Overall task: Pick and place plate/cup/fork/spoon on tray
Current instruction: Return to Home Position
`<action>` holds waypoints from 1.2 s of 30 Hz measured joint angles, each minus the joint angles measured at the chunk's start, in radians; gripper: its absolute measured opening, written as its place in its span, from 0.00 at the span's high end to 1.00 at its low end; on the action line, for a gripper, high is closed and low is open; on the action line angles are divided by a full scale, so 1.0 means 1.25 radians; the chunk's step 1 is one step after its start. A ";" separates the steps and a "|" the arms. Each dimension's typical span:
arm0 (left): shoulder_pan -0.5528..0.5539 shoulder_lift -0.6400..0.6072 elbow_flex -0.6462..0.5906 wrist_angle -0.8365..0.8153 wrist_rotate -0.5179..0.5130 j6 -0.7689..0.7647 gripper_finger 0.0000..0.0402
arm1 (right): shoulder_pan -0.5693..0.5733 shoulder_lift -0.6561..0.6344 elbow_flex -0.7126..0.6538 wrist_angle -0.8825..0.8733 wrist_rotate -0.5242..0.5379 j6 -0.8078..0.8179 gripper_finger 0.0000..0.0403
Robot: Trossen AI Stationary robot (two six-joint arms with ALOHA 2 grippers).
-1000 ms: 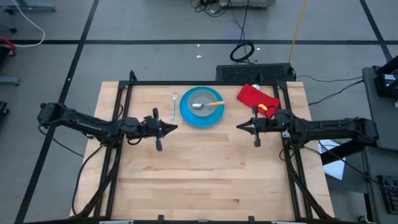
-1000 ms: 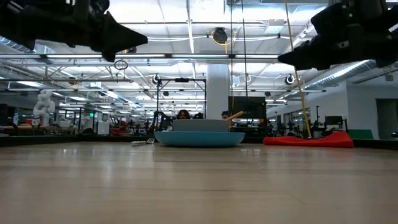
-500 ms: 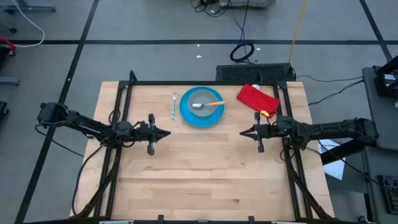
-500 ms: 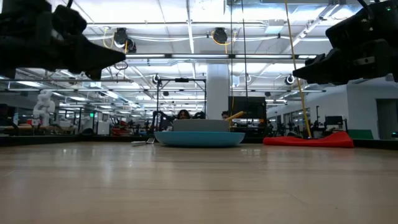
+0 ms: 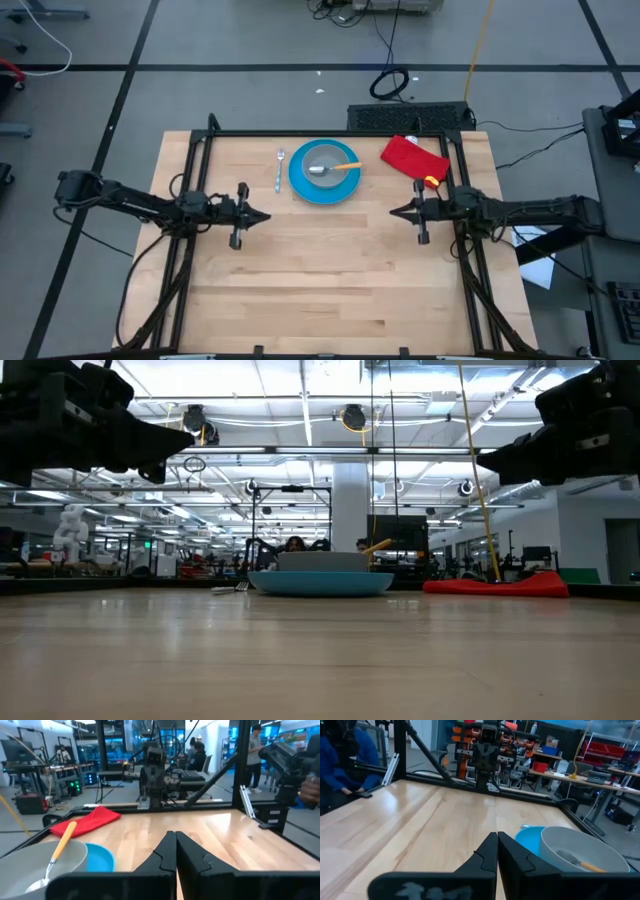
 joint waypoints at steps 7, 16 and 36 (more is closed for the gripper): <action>0.000 -0.029 0.000 -0.056 -0.008 -0.002 0.99 | 0.000 -0.072 -0.001 -0.065 0.000 0.022 1.00; 0.000 -0.037 0.000 -0.065 -0.023 0.001 0.99 | 0.044 -0.142 -0.002 -0.133 0.049 0.054 1.00; 0.041 -0.129 0.000 -0.154 0.021 -0.003 0.99 | 0.106 -0.348 -0.003 -0.300 0.106 0.022 1.00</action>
